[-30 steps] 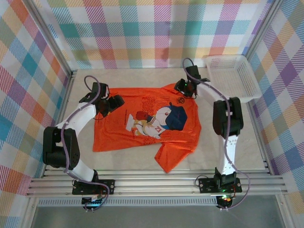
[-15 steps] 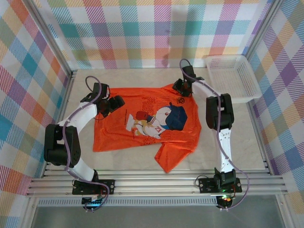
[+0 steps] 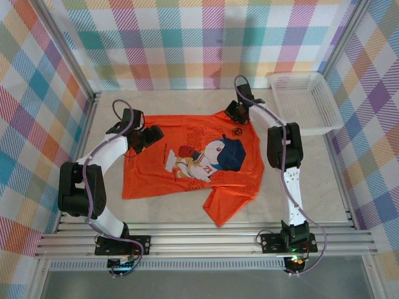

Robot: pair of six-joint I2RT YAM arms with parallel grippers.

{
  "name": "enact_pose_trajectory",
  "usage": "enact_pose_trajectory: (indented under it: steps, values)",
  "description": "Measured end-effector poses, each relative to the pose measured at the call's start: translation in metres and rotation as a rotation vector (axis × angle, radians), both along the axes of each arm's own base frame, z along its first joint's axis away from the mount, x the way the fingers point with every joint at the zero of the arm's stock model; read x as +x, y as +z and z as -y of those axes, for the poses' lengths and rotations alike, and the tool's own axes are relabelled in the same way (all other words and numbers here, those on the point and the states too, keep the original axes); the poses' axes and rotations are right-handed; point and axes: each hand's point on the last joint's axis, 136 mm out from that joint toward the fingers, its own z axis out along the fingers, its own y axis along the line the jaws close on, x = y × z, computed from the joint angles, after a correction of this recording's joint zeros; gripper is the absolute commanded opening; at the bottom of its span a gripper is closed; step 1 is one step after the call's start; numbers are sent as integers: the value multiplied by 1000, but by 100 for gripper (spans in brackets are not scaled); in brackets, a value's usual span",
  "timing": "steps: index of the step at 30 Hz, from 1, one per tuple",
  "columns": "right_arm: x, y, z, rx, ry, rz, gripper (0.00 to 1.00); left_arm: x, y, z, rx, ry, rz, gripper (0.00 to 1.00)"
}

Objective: Fold the inside-out t-shirt

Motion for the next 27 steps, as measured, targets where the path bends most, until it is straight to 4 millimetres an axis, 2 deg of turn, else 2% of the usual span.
enact_pose_trajectory:
  steps: [3,5,7,8,9,10,13,17,20,22,27]
  values:
    - [8,14,-2,6,2,28,0,0,0,-1,6,3,0,82]
    - [23,27,-7,11,9,70,0,0,-1,-1,6,4,0,82]
    - [45,41,-13,17,23,133,2,0,-3,-1,7,3,-5,82]
    - [57,47,-17,24,31,167,9,0,-4,-1,8,4,-10,82]
    - [69,52,-22,37,46,209,23,0,-7,-1,10,4,-16,82]
    - [79,55,-27,55,61,242,43,0,-10,-2,12,5,-22,82]
    - [101,53,-36,118,115,323,51,0,-16,-2,17,7,-37,82]
    - [96,28,-34,137,172,277,51,1,-16,-3,19,9,-37,83]
    - [77,16,-25,105,205,206,48,1,-16,-3,20,9,-38,83]
    - [64,19,-17,83,218,175,46,1,-16,-3,19,9,-37,83]
    - [45,52,-12,69,256,189,46,1,-16,-1,9,3,-35,83]
